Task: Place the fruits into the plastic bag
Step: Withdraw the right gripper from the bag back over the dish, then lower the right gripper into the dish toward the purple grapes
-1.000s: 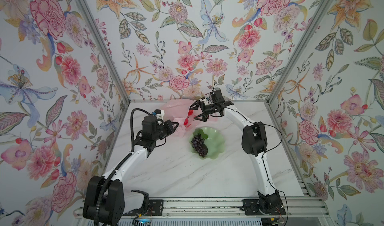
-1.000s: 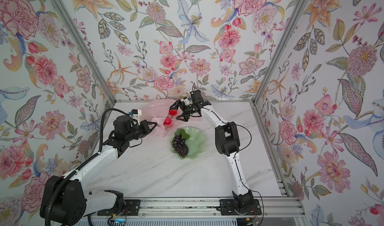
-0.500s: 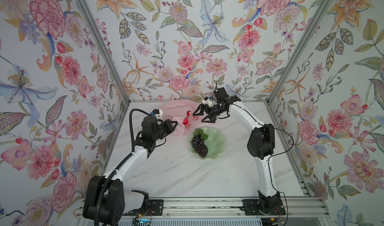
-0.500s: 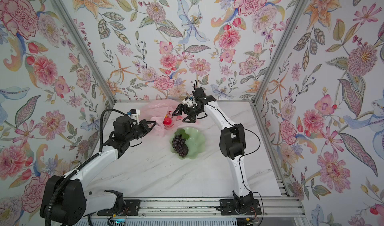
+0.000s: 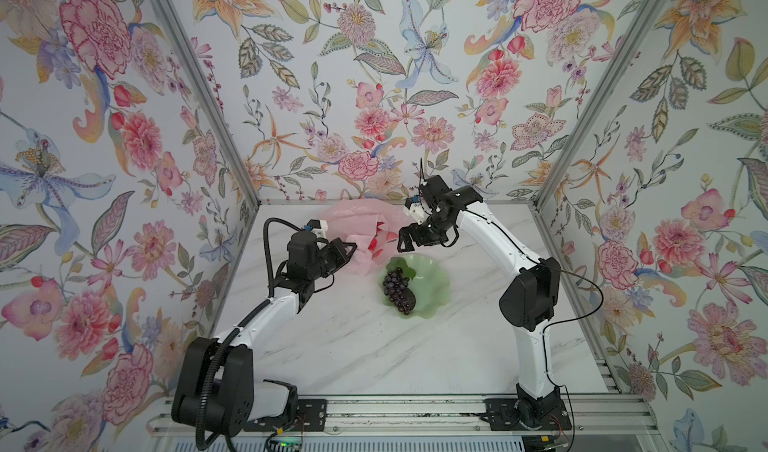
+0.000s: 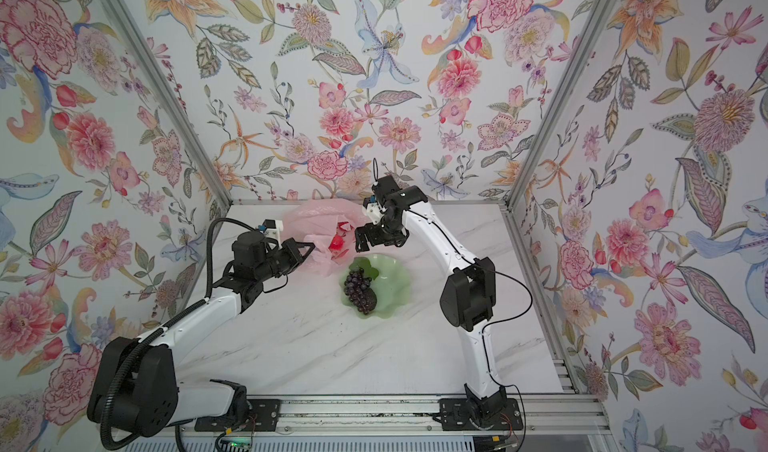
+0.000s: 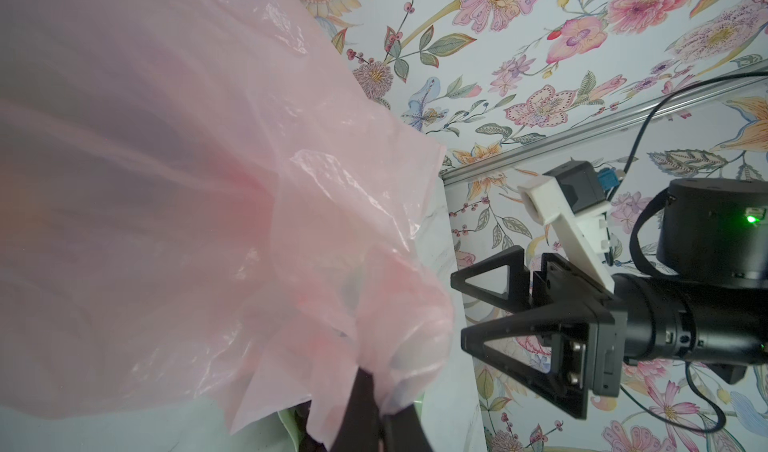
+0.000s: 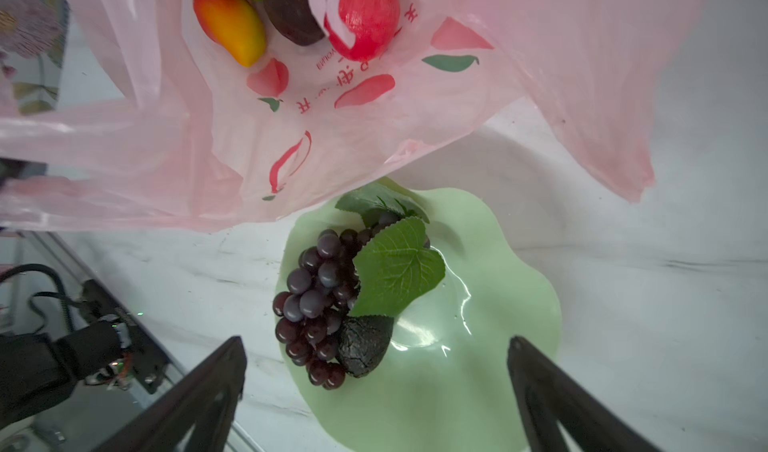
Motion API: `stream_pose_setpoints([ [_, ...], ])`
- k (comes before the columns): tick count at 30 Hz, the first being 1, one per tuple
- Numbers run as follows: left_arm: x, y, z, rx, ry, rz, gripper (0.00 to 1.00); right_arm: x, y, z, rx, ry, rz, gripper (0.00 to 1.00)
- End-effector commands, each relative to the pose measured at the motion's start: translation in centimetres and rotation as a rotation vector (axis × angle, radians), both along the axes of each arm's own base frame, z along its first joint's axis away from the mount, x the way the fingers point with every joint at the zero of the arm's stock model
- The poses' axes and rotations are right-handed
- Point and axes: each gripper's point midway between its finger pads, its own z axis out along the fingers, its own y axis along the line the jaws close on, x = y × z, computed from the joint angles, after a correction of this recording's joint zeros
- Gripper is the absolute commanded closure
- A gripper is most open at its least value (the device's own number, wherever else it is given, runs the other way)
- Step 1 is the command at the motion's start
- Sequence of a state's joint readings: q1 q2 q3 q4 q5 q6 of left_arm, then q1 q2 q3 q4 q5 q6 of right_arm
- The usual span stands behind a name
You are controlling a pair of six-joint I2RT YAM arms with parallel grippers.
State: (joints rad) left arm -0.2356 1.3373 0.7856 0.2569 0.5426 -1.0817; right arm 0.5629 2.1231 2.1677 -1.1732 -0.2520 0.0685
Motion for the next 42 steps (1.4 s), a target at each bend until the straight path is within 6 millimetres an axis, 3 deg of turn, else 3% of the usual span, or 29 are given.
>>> stream_pose_setpoints([
  [1, 0.5, 0.1, 1.1, -0.009, -0.029, 0.001, 1.0, -0.7, -2.9, 0.3, -0.171, -0.08, 0.016, 0.01],
  [8, -0.4, 0.4, 0.8, -0.007, -0.026, 0.01, 1.0, -3.4, 0.7, -1.0, 0.048, 0.066, -0.03, 0.01],
  [16, -1.6, 0.9, 0.6, -0.006, -0.03, 0.023, 1.0, -7.2, 3.6, -4.5, 0.015, 0.158, 0.036, 0.01],
  [28, -2.4, 1.3, 0.5, -0.004, -0.033, 0.036, 1.0, -8.8, -0.4, -7.5, -0.077, 0.178, -0.001, 0.0],
  [34, -2.5, 1.3, 0.6, 0.004, -0.033, 0.033, 1.0, -8.7, -2.1, -8.7, -0.08, 0.201, -0.035, 0.09],
  [39, -2.5, 1.3, 0.7, 0.01, -0.033, 0.029, 1.0, -8.8, -0.4, -7.2, -0.006, 0.189, -0.009, 0.11],
  [42, -2.6, 1.3, 0.7, 0.014, -0.034, 0.027, 1.0, -9.6, 2.0, -6.4, 0.019, 0.18, 0.037, 0.11],
])
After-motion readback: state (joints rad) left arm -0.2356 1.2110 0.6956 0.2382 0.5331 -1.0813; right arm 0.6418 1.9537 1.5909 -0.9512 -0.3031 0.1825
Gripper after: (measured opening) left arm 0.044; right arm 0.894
